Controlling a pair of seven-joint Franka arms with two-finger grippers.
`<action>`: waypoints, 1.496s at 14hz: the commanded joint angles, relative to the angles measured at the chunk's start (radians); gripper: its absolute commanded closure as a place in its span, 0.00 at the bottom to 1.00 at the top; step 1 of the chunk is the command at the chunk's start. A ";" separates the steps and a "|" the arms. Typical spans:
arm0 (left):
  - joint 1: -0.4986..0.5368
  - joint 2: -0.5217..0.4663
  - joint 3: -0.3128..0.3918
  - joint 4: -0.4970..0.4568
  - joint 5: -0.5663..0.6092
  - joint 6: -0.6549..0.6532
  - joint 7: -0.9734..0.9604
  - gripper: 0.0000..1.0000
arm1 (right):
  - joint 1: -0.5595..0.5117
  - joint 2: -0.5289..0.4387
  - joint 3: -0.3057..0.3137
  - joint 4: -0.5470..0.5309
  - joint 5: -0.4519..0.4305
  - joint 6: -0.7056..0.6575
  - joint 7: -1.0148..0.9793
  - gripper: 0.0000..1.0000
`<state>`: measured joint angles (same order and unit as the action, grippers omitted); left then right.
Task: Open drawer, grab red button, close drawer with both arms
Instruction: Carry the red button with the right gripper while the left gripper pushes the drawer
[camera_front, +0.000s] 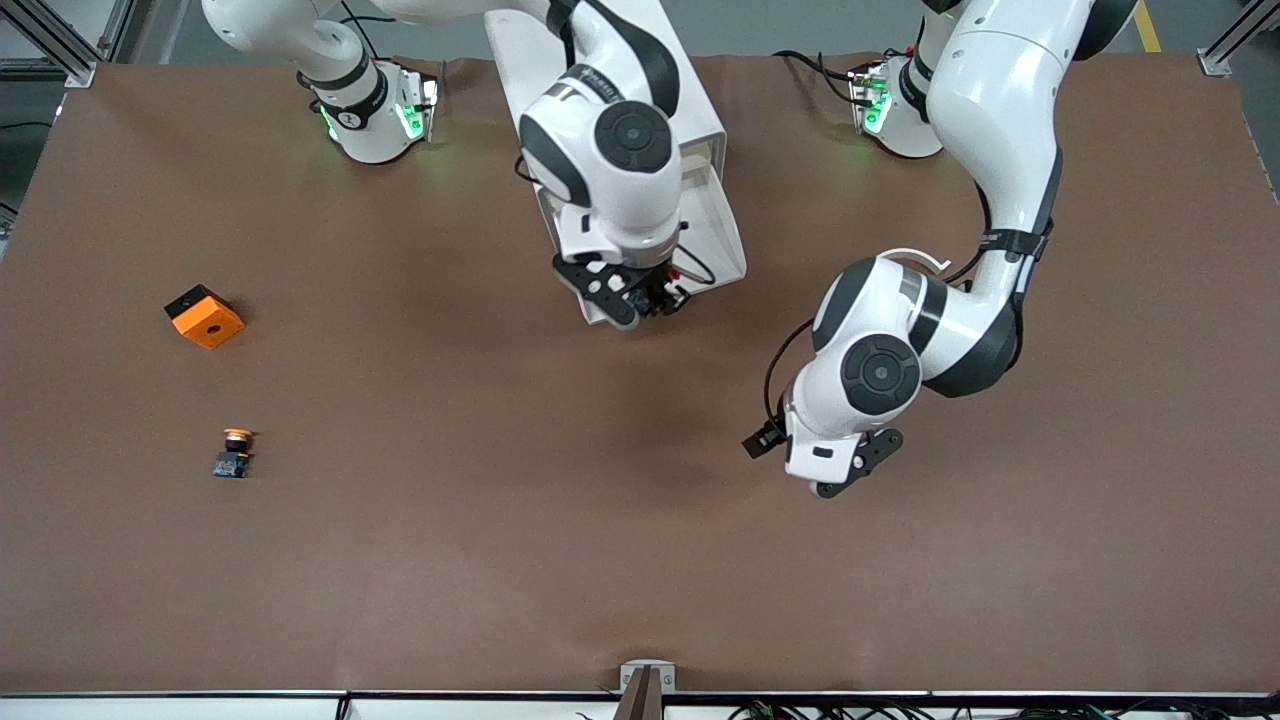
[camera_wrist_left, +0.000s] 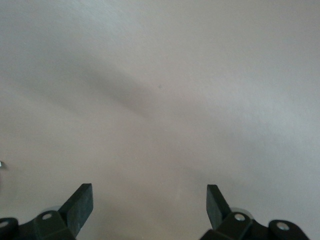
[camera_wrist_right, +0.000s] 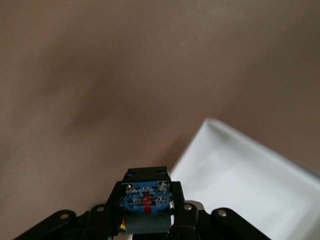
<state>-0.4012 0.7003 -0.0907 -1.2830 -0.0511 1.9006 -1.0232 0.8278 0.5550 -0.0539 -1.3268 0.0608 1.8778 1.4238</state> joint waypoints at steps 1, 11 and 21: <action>-0.033 -0.021 -0.009 -0.021 0.028 0.008 0.021 0.00 | -0.100 -0.035 0.008 -0.003 0.007 -0.046 -0.250 1.00; -0.217 -0.012 -0.009 -0.056 0.057 0.003 0.025 0.00 | -0.452 -0.122 0.006 -0.366 -0.013 0.249 -0.900 1.00; -0.284 -0.016 -0.053 -0.101 0.040 -0.043 -0.011 0.00 | -0.792 -0.038 0.006 -0.548 -0.015 0.593 -1.371 1.00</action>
<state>-0.6927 0.7029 -0.1204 -1.3693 -0.0136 1.8768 -1.0185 0.0862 0.4846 -0.0717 -1.8465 0.0551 2.3913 0.0982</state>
